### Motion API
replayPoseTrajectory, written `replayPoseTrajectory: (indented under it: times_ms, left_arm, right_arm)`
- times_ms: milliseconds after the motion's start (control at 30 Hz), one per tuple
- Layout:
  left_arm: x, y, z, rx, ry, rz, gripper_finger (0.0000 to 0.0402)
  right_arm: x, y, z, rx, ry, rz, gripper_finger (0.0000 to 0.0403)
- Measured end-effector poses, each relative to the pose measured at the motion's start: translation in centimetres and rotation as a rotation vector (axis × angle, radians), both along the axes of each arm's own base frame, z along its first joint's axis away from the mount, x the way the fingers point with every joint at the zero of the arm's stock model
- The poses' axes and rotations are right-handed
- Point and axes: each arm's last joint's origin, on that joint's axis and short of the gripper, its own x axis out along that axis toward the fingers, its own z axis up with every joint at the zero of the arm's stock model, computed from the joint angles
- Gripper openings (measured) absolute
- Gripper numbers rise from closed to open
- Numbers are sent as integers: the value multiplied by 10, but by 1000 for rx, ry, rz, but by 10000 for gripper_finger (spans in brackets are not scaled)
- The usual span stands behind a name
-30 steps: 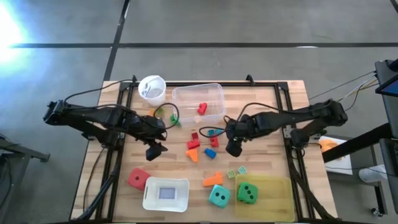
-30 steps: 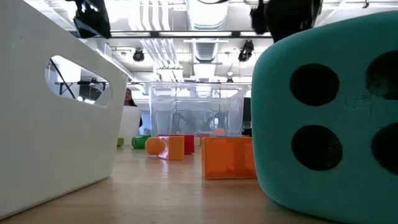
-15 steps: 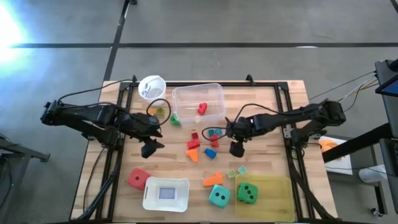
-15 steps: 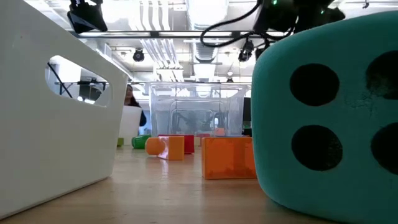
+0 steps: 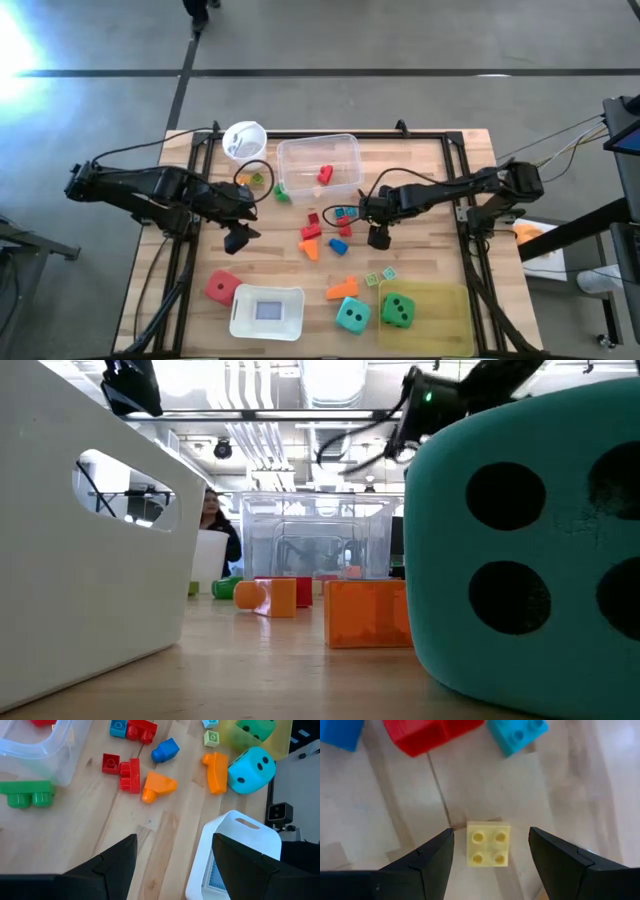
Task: Pick & Place Toys
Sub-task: Put the yellow game piece into the transparent bin
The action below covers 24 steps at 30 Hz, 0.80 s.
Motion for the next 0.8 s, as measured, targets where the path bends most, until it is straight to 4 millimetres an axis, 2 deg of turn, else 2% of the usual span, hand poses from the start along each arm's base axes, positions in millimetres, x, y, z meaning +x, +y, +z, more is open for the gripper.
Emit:
replayPoseTrajectory:
  times_ms: [300,400,567,800]
  left_arm:
    - [-2,0,1,-1,-6,-1,262]
    - [-4,1,2,-1,-8,0,262]
    - [-4,1,2,-2,-6,2,262]
    - [-5,1,2,-5,2,6,262]
  right_arm:
    - [1,1,-22,19,70,7,244]
    - [0,1,-25,22,78,1,215]
    - [-3,1,-27,29,80,-20,130]
    - [-7,2,-27,65,78,-74,130]
